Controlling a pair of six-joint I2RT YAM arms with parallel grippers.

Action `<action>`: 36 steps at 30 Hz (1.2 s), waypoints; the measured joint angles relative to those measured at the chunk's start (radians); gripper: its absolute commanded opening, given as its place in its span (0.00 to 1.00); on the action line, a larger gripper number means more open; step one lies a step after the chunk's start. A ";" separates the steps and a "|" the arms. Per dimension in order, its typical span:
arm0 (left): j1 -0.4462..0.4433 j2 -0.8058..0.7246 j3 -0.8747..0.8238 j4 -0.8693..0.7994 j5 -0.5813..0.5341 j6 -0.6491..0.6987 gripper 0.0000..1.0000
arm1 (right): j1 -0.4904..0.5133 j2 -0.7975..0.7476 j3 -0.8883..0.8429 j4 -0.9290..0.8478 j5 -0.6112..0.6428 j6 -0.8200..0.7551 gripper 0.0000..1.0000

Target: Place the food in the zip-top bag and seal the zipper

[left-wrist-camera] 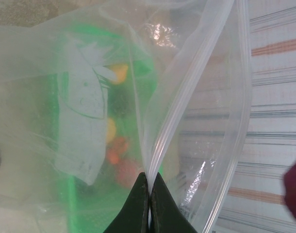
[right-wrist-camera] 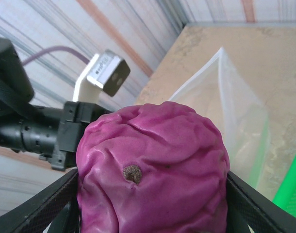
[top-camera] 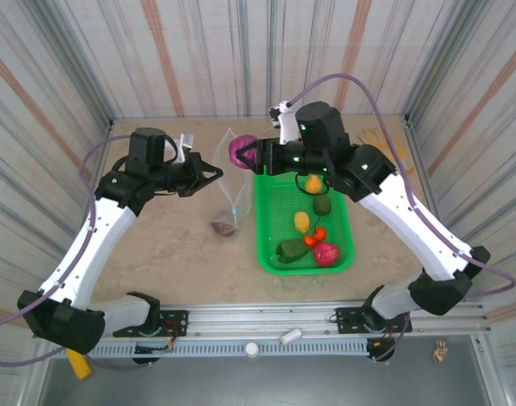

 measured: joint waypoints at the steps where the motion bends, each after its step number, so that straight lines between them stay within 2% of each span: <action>1: 0.000 0.000 0.000 0.004 0.003 0.000 0.00 | 0.008 0.019 0.001 0.001 0.000 0.000 0.68; 9: -0.007 0.000 0.000 0.013 0.013 -0.007 0.00 | 0.060 0.114 0.037 -0.027 0.068 -0.008 0.70; 22: -0.007 0.000 0.035 0.008 0.017 0.000 0.00 | 0.102 0.169 0.098 -0.157 0.340 -0.061 0.76; 31: -0.013 0.001 0.064 0.006 0.017 0.017 0.00 | 0.106 0.175 0.098 -0.193 0.371 -0.068 0.85; 36: -0.013 0.001 0.064 0.003 0.016 0.017 0.00 | 0.108 0.175 0.099 -0.193 0.367 -0.068 0.85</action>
